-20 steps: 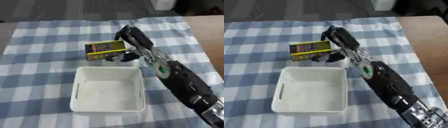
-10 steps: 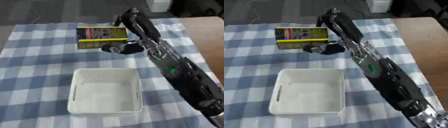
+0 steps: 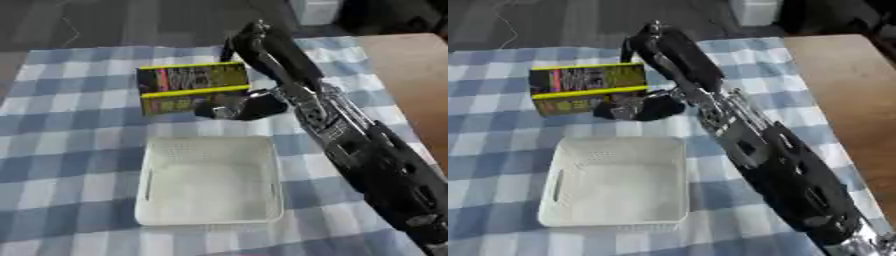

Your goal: Pick up objects on the table and place them in the box.

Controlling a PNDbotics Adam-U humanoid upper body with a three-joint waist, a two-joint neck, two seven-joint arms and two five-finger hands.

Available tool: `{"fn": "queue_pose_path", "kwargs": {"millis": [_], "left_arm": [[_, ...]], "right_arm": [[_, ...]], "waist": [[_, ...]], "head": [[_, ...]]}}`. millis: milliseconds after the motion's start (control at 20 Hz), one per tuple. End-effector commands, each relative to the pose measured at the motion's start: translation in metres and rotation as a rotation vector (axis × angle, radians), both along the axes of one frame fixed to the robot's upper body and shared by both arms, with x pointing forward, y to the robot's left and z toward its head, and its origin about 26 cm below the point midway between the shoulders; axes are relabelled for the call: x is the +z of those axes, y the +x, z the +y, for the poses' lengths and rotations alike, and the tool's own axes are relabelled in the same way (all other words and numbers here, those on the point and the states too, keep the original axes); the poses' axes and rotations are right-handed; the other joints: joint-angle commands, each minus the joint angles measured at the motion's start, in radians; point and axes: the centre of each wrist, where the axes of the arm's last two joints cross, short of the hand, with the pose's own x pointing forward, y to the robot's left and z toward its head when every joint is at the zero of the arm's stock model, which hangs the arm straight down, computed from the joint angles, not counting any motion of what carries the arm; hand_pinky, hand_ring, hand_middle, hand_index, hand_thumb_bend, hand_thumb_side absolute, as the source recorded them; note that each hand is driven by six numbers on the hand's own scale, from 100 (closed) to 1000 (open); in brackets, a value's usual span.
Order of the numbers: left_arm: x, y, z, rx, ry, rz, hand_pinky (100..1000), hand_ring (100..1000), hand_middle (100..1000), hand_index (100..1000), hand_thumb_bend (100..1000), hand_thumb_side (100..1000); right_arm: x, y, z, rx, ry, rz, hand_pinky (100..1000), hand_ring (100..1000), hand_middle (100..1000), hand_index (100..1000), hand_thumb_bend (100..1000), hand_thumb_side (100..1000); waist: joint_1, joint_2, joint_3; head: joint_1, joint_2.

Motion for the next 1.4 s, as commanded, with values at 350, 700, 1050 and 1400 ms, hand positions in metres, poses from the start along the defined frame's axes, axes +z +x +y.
{"fn": "queue_pose_path", "kwargs": {"millis": [350,700,1050,1400], "left_arm": [[0.007,-0.002,0.002,0.011,0.012,-0.029,631,641,781,805,780,604],[0.007,-0.002,0.003,0.013,0.015,-0.028,631,641,781,805,779,605],[0.007,-0.002,0.003,0.016,0.016,-0.027,631,641,781,805,774,614],[0.008,-0.002,0.003,0.016,0.015,-0.028,631,641,781,804,782,602]], "right_arm": [[-0.015,-0.008,-0.002,-0.029,0.026,0.069,100,100,100,316,748,452],[-0.030,-0.014,-0.008,-0.045,0.029,0.124,100,100,100,320,747,460],[-0.045,-0.027,-0.010,-0.023,0.034,0.208,100,100,100,322,601,508],[-0.073,-0.033,-0.007,-0.038,0.085,0.315,100,100,100,333,755,470]], "waist": [[-0.001,-0.024,0.000],[-0.002,-0.024,-0.002],[-0.003,-0.026,-0.002],[0.000,-0.028,-0.004]], "head": [[0.012,0.014],[0.013,0.020],[0.007,0.025],[0.010,0.021]]}}
